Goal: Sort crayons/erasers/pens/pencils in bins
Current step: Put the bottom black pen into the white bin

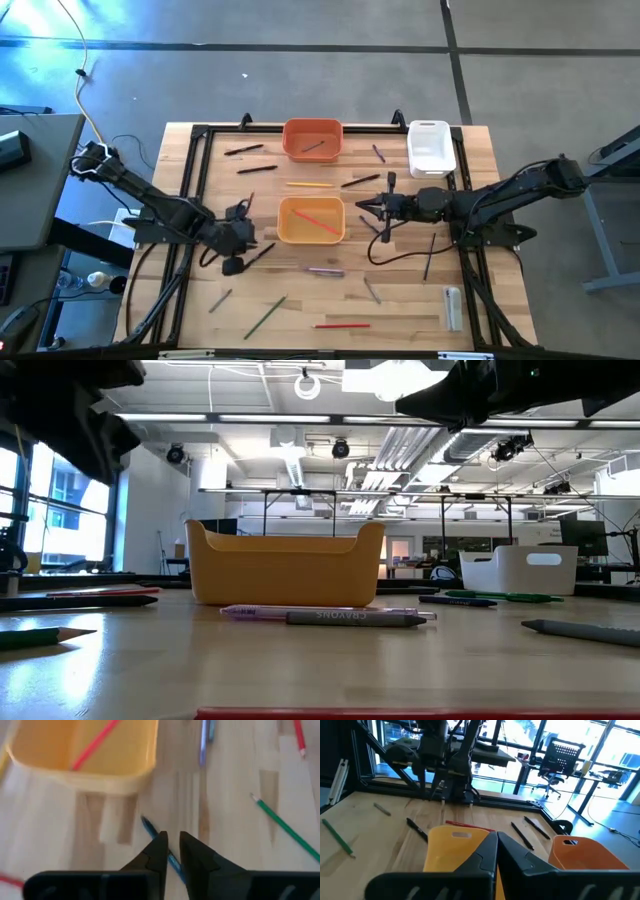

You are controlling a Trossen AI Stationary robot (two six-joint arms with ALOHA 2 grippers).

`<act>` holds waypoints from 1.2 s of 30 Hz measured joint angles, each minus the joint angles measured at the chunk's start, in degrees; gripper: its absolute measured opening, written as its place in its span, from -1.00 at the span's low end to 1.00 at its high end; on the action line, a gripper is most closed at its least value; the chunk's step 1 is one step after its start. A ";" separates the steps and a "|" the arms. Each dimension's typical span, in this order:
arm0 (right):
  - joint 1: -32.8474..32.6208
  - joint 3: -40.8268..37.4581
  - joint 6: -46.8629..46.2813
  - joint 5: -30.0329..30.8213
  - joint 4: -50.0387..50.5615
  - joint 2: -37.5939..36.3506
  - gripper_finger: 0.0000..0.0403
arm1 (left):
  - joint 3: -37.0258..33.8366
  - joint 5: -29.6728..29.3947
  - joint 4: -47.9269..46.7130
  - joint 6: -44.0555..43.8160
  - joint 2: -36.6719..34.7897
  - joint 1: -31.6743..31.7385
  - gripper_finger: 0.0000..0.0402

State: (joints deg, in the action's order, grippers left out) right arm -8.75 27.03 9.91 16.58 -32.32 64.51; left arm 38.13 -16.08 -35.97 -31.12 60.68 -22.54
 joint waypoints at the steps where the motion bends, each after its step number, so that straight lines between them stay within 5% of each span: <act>1: 0.00 0.00 -0.27 0.00 0.00 0.00 -1.00 | 0.04 0.00 -0.12 -1.86 1.03 -0.86 -0.72; 17: -0.29 0.02 -2.44 0.00 0.39 0.00 -1.00 | 0.00 2.18 -2.45 -29.74 16.77 -7.37 -0.24; 36: -2.29 0.07 -2.39 0.00 0.37 0.02 -1.00 | 0.06 3.32 -1.30 -30.87 24.93 -12.03 -0.38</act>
State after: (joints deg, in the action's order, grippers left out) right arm -11.05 27.09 7.52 16.58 -31.94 64.53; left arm 38.20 -12.76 -37.27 -61.99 85.61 -34.57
